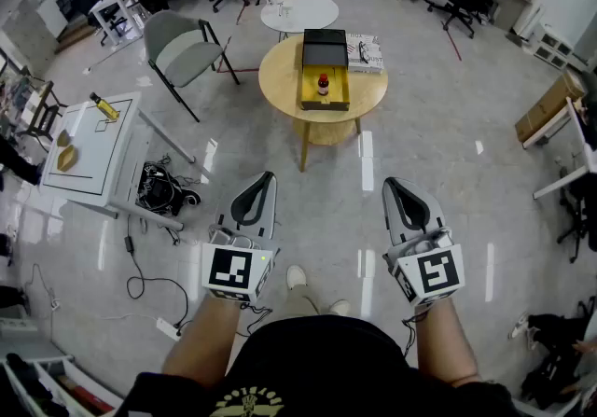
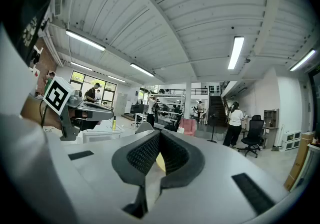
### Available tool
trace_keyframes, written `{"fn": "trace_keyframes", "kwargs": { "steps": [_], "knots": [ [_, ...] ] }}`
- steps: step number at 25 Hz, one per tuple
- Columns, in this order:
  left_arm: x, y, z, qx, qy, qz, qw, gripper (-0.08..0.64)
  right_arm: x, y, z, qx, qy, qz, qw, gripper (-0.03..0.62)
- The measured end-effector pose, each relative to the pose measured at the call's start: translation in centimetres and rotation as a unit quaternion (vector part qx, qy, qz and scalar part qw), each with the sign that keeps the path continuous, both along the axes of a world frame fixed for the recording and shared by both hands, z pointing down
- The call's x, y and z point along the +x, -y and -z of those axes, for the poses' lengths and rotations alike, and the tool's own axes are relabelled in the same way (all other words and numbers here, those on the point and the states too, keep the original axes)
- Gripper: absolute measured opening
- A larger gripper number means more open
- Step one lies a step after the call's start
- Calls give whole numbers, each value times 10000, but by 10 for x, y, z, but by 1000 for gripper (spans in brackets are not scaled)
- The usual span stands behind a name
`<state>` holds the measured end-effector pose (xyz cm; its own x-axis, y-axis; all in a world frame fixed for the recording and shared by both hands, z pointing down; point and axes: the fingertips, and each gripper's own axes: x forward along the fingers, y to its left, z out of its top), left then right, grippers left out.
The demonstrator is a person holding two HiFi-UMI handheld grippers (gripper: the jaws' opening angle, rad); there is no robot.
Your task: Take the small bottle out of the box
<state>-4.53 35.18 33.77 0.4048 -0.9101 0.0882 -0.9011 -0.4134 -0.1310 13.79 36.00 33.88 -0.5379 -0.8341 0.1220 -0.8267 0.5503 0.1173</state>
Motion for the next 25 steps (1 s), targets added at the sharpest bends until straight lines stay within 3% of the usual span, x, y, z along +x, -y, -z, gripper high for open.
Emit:
{"fn": "trace_keyframes", "kwargs": {
  "steps": [17, 25],
  "knots": [
    [-61, 79, 13, 215, -100, 24, 9997, 14, -35, 68, 7, -8, 39, -310, 9995, 15],
    [-95, 97, -4, 86, -181, 72, 9998, 14, -55, 75, 2, -5, -24, -444, 9990, 15]
  ]
}}
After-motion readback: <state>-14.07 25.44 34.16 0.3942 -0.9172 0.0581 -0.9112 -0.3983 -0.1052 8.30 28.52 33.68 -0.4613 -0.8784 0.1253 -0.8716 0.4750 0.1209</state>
